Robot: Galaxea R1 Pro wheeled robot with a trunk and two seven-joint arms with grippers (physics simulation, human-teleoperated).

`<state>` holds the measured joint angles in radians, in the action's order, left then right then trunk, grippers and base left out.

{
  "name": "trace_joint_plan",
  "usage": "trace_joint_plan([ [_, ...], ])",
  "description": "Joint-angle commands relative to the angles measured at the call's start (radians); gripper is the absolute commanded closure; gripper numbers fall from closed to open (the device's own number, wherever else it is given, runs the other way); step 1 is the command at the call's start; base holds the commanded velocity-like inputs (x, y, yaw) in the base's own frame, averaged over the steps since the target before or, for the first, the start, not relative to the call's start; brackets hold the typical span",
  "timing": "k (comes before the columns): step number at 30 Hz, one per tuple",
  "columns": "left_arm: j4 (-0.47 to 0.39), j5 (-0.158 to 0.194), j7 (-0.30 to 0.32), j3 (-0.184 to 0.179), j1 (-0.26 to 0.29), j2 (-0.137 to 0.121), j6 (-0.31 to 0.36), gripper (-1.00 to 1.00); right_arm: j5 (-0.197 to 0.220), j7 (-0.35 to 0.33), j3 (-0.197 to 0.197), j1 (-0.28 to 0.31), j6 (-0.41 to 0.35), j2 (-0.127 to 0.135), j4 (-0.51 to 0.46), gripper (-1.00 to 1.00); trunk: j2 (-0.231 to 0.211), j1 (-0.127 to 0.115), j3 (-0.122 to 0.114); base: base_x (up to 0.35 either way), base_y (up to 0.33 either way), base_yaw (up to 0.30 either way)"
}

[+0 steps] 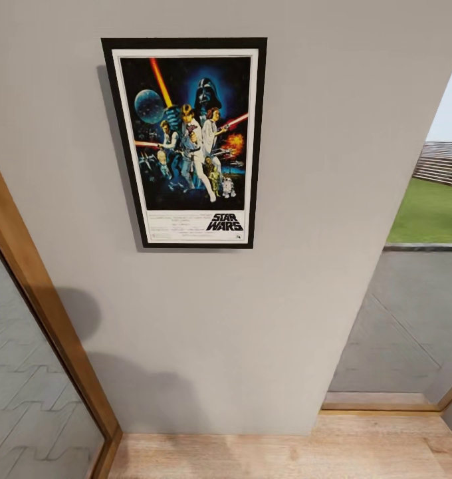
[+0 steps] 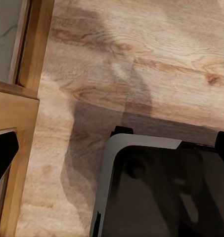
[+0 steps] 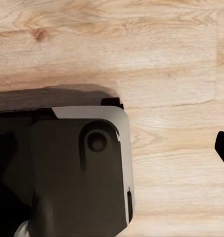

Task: Pick up the poster from the kitchen countertop and hang it on one of the wall nails in the kitchen.

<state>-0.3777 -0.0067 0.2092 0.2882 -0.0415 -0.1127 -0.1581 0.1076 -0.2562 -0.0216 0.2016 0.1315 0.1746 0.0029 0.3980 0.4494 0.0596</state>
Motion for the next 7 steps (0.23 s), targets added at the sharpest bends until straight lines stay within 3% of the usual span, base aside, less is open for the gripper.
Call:
trace_joint_plan([
  [1,-0.001,0.000,0.009,0.008,0.000,0.001,0.000,-1.00,0.011,-0.006,-0.001,0.001,0.002,0.000,0.002,-1.00,0.002,0.001,0.002,0.000,0.000,0.000],
  [7,-0.001,-0.001,0.009,0.007,0.000,0.001,0.000,-1.00,0.011,-0.006,-0.001,0.001,0.002,0.000,0.002,-1.00,0.002,0.001,0.002,0.000,0.000,0.000],
])
